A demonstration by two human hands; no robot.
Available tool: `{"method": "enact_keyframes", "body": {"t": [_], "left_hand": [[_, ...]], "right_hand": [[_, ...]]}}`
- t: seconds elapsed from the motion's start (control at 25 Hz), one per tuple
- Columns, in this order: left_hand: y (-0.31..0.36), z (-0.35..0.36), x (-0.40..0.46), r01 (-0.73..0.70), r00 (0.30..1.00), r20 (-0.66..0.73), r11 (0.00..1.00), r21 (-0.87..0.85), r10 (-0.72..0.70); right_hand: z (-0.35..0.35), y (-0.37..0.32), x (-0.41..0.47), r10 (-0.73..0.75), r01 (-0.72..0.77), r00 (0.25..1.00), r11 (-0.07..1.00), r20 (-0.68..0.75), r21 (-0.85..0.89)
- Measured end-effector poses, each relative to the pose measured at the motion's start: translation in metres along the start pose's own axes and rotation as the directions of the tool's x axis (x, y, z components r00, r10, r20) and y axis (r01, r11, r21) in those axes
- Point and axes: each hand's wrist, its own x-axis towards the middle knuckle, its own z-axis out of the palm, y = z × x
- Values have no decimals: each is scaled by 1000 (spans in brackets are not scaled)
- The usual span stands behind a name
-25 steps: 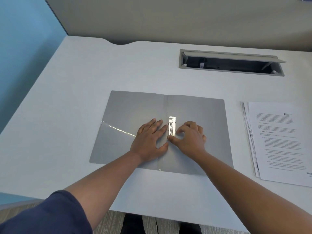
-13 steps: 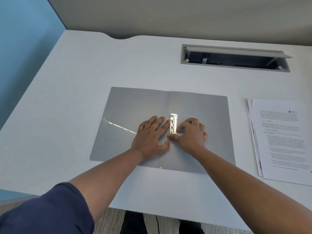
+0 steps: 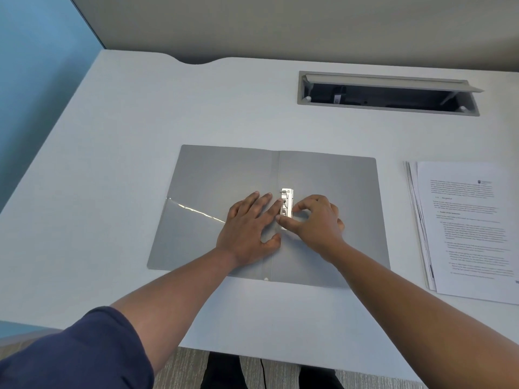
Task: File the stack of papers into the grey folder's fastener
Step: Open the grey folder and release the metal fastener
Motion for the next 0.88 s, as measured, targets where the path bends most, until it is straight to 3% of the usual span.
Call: {"method": "enact_keyframes", "body": {"t": [0.12, 0.32, 0.44, 0.52, 0.68, 0.88], "left_hand": [[0, 0, 0, 0, 1000, 1, 1000, -1, 0], [0, 1, 2, -16, 1000, -2, 1000, 18, 16], [-1, 1, 2, -18, 1000, 1, 1000, 22, 18], [0, 1, 3, -16, 1000, 2, 1000, 22, 16], [0, 1, 3, -24, 1000, -15, 999, 21, 24], [0, 1, 3, -25, 1000, 0, 1000, 19, 25]], "right_hand": [[-3, -2, 0, -61, 61, 998, 997, -6, 40], [-8, -8, 5, -306, 307, 952, 950, 27, -61], [-10, -24, 19, -351, 351, 936, 936, -33, 25], [-15, -35, 34, -311, 314, 949, 946, -56, 76], [-23, -44, 73, -159, 155, 986, 985, 48, 71], [-21, -40, 102, -72, 68, 994, 997, 85, 43]]}}
